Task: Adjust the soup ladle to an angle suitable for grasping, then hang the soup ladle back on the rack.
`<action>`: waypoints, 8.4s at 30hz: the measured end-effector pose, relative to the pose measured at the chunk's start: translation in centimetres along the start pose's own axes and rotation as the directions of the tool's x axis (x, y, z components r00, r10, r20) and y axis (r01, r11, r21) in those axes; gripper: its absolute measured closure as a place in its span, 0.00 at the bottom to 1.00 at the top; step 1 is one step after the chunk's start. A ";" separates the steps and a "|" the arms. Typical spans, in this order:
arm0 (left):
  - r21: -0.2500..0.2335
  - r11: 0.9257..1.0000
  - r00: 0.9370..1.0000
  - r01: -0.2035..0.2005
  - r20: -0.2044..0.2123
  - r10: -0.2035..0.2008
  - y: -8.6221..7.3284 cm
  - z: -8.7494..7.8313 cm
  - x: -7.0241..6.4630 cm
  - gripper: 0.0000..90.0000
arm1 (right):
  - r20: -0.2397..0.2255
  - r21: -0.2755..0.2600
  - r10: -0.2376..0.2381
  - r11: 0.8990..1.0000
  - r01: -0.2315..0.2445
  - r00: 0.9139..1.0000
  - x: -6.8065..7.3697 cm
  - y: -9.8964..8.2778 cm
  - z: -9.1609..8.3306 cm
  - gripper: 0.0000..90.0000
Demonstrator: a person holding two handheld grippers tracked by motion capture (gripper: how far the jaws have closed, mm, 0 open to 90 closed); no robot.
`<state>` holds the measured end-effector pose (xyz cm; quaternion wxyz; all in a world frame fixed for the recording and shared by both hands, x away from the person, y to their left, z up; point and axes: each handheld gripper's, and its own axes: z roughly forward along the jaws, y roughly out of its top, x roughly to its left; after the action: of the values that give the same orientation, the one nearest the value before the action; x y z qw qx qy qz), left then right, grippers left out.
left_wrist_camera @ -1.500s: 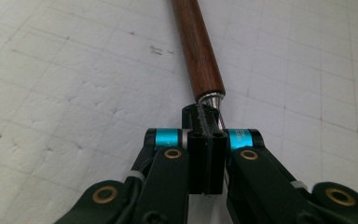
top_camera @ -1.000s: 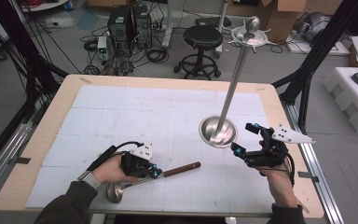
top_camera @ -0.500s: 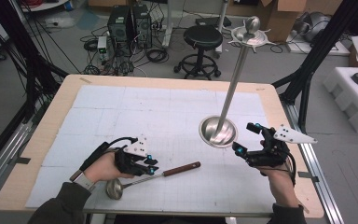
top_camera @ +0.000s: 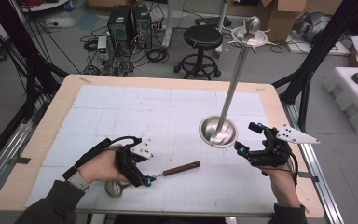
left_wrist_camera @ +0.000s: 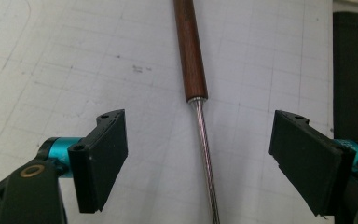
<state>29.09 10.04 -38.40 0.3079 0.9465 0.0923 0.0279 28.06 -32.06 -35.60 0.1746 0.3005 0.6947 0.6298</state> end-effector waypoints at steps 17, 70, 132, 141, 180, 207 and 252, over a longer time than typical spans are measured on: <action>0.276 0.961 1.000 -0.013 -0.004 0.015 1.7 2.2 -0.7 0.35 | -0.007 0.006 0.002 1.000 -0.002 1.000 -0.1 0.1 0.5 0.02; 0.137 0.981 0.987 0.137 -0.106 -0.123 -0.5 -1.2 -1.0 0.94 | -0.010 0.008 0.000 1.000 0.000 1.000 -0.2 0.0 0.7 0.02; -0.676 0.728 0.916 0.117 -0.210 -0.342 4.0 -4.2 1.0 0.94 | -0.010 -0.004 0.014 1.000 -0.014 1.000 -0.4 0.0 0.6 0.02; -0.688 0.710 0.912 0.152 -0.178 -0.369 6.2 -3.5 2.4 0.94 | -0.020 -0.016 0.021 1.000 -0.022 1.000 -0.4 0.0 0.4 0.02; -0.599 0.795 0.931 0.096 -0.228 -0.284 15.8 -3.5 5.0 0.94 | -0.038 -0.079 0.048 0.996 -0.051 0.998 -0.6 0.3 -1.1 0.02; -0.601 0.790 0.934 0.123 -0.198 -0.297 17.9 -2.4 5.7 0.94 | -0.031 -0.088 0.057 0.994 -0.059 0.998 -1.0 0.2 -1.8 0.02; -0.532 0.838 0.973 0.120 -0.107 -0.207 16.0 -1.3 4.5 0.27 | -0.027 -0.073 0.048 0.996 -0.049 0.999 -0.8 -0.1 -2.1 0.02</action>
<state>35.88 -1.02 -27.92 0.5458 0.8107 0.1862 0.1011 27.37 -34.22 -35.46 0.1615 0.3026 0.6656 0.6628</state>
